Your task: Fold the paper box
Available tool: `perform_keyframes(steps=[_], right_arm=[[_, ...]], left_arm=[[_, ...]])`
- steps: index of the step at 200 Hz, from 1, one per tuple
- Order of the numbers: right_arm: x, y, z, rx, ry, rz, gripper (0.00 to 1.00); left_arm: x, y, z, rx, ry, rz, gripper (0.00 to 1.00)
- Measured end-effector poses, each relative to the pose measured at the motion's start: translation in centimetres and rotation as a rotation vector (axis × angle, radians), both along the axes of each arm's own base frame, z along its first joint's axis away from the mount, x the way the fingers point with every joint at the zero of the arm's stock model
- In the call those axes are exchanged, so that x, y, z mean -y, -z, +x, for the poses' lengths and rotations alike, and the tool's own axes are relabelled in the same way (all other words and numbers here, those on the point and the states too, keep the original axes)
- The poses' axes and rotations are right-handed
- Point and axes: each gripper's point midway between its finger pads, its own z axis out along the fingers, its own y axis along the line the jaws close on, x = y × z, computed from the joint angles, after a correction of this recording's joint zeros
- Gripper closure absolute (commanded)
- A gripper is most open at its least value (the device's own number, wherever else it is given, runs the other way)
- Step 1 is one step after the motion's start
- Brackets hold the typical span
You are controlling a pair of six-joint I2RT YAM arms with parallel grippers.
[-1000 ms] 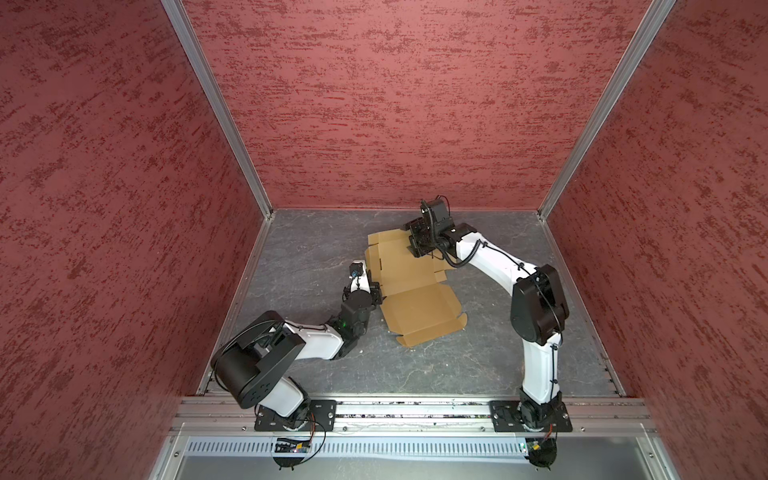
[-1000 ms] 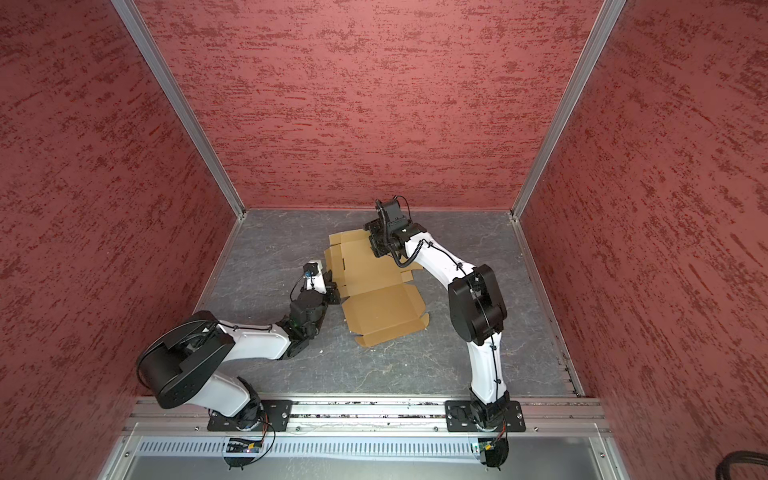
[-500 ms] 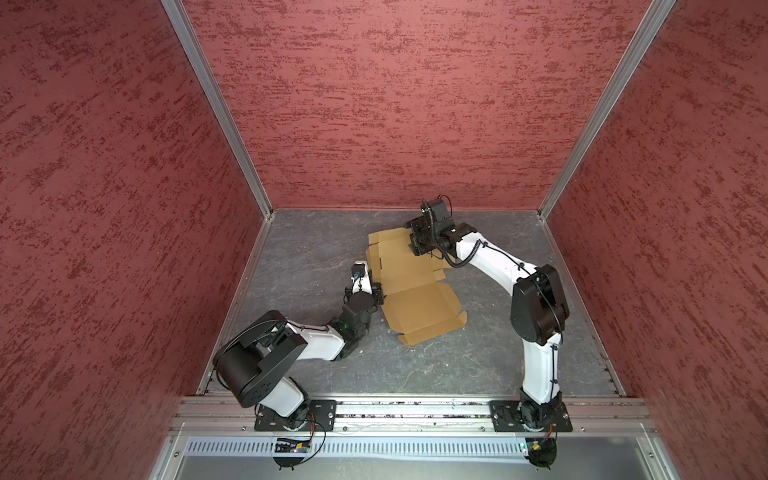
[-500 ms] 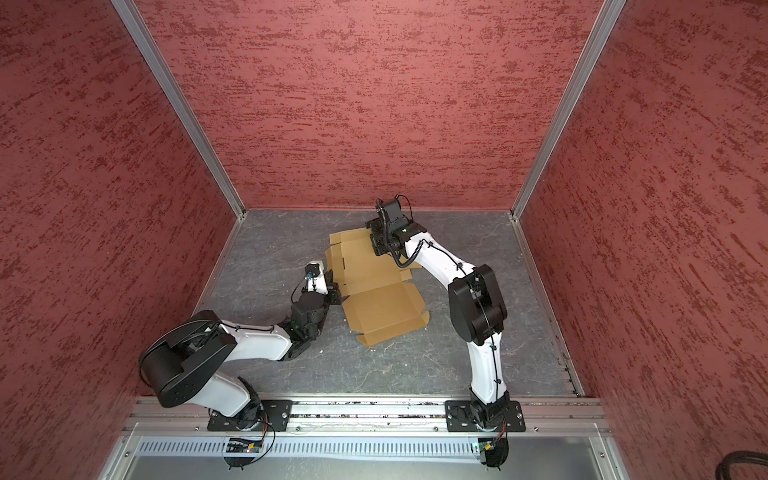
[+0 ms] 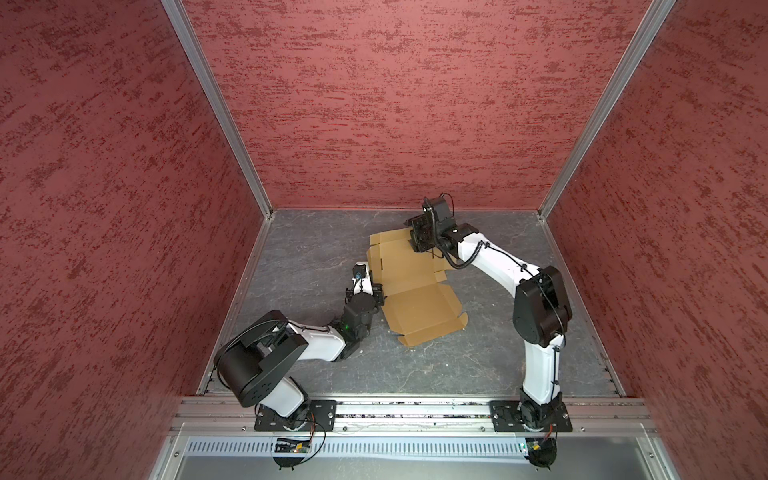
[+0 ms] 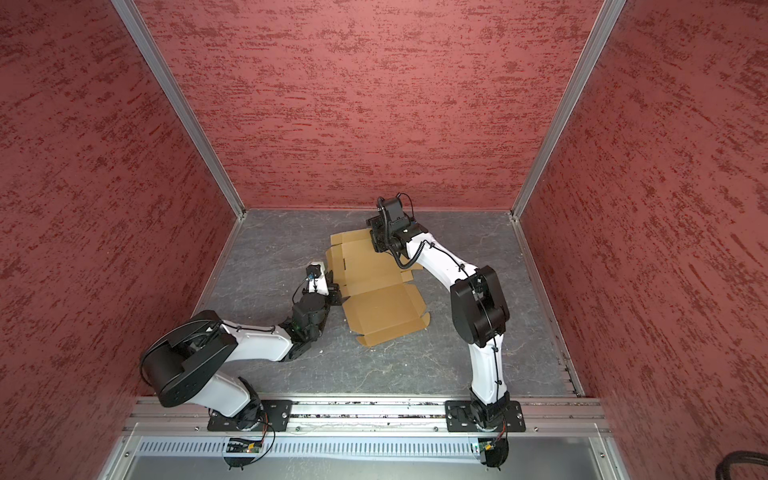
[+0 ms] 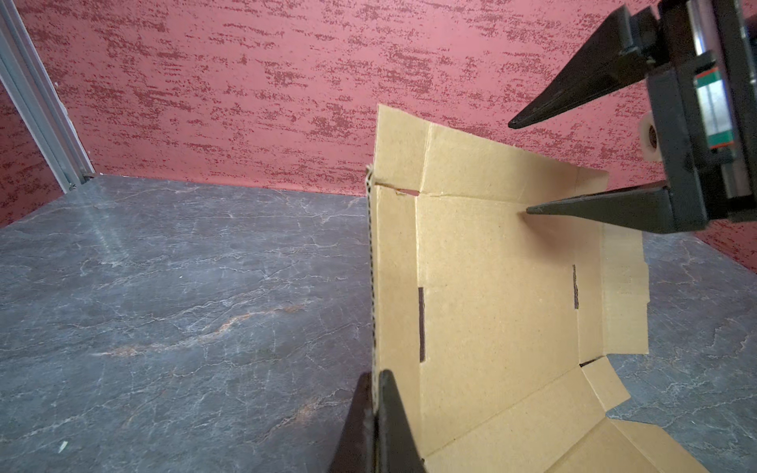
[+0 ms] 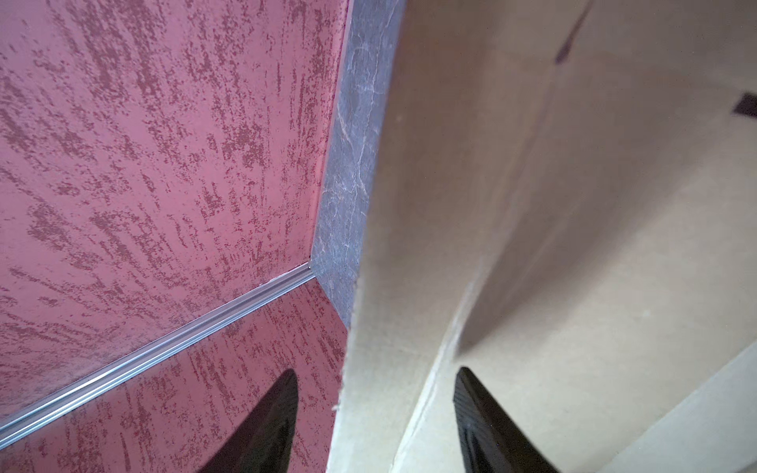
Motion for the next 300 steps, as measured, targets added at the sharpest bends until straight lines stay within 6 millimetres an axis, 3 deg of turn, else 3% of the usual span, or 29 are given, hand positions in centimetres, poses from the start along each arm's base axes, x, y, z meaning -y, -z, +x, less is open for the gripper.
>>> perform_keyframes(steps=[35,99,219,300], right_arm=[[0.2,1.4,-0.4,-0.024,0.004,-0.006,0.41],[0.0,0.9,0.0,-0.002,0.008,0.013,0.53],[0.1,0.3,0.4,0.015,0.015,0.026,0.47],[0.1,-2.1,1.5,0.064,0.024,0.045,0.47]], left_arm=[[0.0,-0.1,-0.1,0.006,-0.001,0.013,1.0],[0.0,-0.3,-0.1,0.014,-0.006,0.025,1.0],[0.0,-0.9,-0.1,0.038,-0.009,0.02,1.0],[0.2,-1.5,-0.1,0.056,-0.005,0.015,1.0]])
